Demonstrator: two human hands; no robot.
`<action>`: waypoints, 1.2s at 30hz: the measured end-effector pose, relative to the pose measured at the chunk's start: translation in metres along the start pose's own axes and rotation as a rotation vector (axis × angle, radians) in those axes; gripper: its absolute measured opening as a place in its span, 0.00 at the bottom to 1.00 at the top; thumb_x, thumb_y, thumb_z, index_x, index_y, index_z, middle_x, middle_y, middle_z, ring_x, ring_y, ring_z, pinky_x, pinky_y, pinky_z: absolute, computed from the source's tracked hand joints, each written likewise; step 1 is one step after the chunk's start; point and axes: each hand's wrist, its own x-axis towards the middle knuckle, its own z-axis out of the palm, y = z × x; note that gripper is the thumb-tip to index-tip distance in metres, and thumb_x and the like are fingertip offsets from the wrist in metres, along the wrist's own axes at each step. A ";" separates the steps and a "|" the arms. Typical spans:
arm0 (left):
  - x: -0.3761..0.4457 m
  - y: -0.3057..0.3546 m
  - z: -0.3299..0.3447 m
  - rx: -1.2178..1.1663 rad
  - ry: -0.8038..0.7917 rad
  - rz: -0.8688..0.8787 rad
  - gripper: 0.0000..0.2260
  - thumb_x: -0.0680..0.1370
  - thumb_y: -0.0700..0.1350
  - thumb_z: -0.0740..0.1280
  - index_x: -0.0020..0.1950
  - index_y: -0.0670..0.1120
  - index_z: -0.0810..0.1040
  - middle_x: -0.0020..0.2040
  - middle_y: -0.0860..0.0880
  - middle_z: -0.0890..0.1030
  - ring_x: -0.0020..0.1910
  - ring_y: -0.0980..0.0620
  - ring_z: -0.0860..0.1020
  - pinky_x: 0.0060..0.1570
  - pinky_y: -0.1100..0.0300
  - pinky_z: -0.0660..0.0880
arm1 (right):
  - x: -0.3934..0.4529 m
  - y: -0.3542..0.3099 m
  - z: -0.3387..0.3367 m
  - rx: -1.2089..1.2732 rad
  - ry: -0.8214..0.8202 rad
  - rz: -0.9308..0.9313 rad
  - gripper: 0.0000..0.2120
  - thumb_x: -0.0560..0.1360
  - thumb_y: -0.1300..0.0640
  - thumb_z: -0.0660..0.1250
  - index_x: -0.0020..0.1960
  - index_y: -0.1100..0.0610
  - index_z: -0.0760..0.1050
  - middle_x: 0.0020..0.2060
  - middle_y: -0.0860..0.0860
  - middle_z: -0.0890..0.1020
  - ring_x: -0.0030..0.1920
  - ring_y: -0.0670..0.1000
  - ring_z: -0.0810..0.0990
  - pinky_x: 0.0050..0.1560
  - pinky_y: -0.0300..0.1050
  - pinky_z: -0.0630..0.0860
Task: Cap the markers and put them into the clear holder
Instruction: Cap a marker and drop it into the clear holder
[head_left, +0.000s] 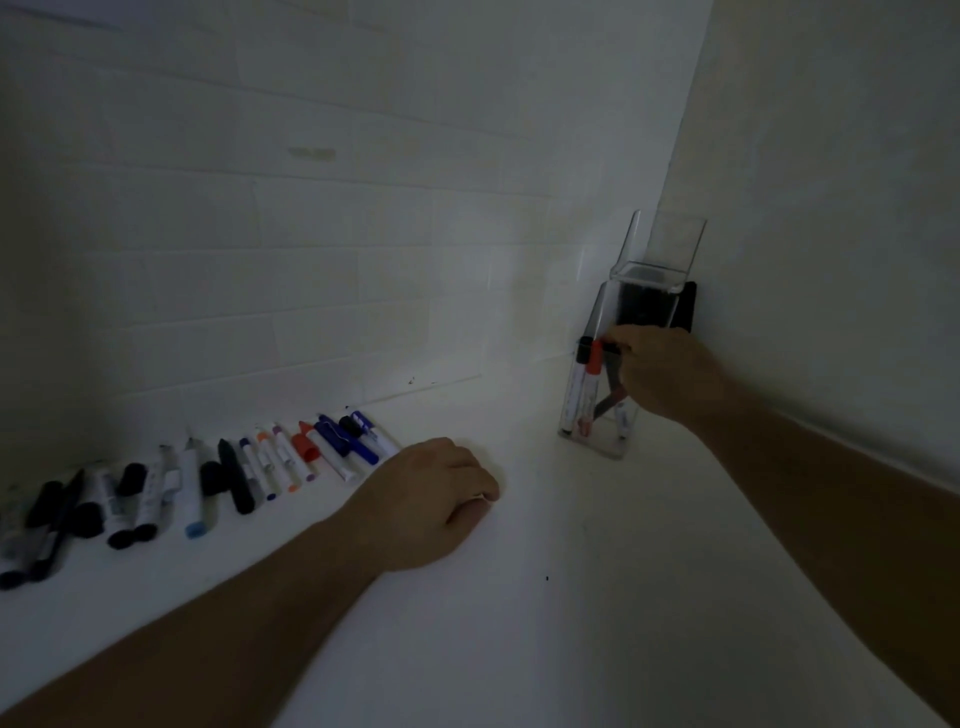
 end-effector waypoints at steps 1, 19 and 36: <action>0.000 0.000 0.000 -0.002 0.001 0.001 0.08 0.80 0.48 0.64 0.52 0.51 0.82 0.46 0.54 0.82 0.44 0.56 0.75 0.48 0.64 0.69 | -0.002 0.000 -0.001 0.063 0.017 0.022 0.14 0.81 0.62 0.56 0.59 0.51 0.76 0.49 0.54 0.83 0.38 0.50 0.79 0.39 0.47 0.79; -0.008 -0.058 -0.055 0.202 0.337 -0.423 0.10 0.75 0.46 0.64 0.52 0.53 0.84 0.43 0.53 0.84 0.44 0.47 0.78 0.47 0.56 0.72 | -0.021 -0.137 0.108 0.453 -0.005 -0.424 0.17 0.77 0.61 0.65 0.65 0.53 0.79 0.56 0.52 0.80 0.48 0.47 0.76 0.54 0.35 0.67; -0.023 -0.086 -0.051 0.274 0.355 -0.789 0.11 0.78 0.45 0.63 0.54 0.56 0.83 0.49 0.55 0.83 0.55 0.48 0.73 0.54 0.53 0.70 | -0.017 -0.155 0.138 0.263 -0.042 -0.240 0.11 0.80 0.46 0.59 0.51 0.53 0.73 0.45 0.53 0.72 0.43 0.55 0.73 0.42 0.49 0.73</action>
